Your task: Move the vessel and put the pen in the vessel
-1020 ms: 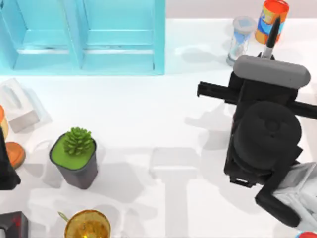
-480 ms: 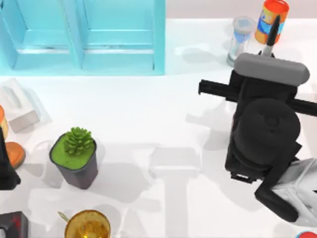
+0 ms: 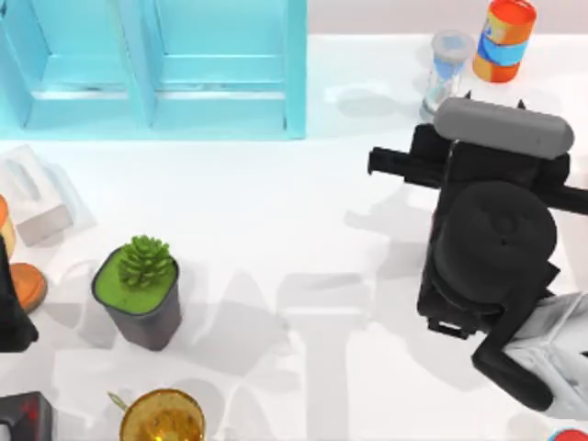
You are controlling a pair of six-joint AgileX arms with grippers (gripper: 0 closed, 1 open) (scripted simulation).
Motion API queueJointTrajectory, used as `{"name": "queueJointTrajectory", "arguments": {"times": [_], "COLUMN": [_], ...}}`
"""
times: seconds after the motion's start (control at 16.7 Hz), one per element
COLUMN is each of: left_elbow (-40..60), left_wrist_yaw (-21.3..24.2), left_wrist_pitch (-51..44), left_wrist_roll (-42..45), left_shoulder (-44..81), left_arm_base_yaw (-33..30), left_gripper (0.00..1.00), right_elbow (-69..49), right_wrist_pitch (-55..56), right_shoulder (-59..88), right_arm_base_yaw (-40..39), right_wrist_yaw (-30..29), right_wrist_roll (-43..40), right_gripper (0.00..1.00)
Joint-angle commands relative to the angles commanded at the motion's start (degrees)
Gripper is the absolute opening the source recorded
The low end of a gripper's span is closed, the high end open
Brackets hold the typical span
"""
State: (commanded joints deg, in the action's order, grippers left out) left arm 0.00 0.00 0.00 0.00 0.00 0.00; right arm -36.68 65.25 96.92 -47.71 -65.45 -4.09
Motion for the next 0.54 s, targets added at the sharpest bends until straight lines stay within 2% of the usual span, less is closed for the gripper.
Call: {"name": "queueJointTrajectory", "arguments": {"times": [0.18, 0.54], "left_elbow": [0.0, 0.0], "left_wrist_yaw": [0.0, 0.0], "left_wrist_pitch": [0.0, 0.0], "left_wrist_roll": [0.0, 0.0], "left_shoulder": [0.0, 0.0], "left_arm_base_yaw": [0.0, 0.0], "left_gripper": [1.0, 1.0], "right_elbow": [0.0, 0.0], "right_wrist_pitch": [0.0, 0.0], "right_shoulder": [0.0, 0.0], "right_arm_base_yaw": [0.0, 0.0], "right_wrist_yaw": [0.0, 0.0], "right_wrist_roll": [0.0, 0.0], "right_gripper": [0.98, 1.0]}}
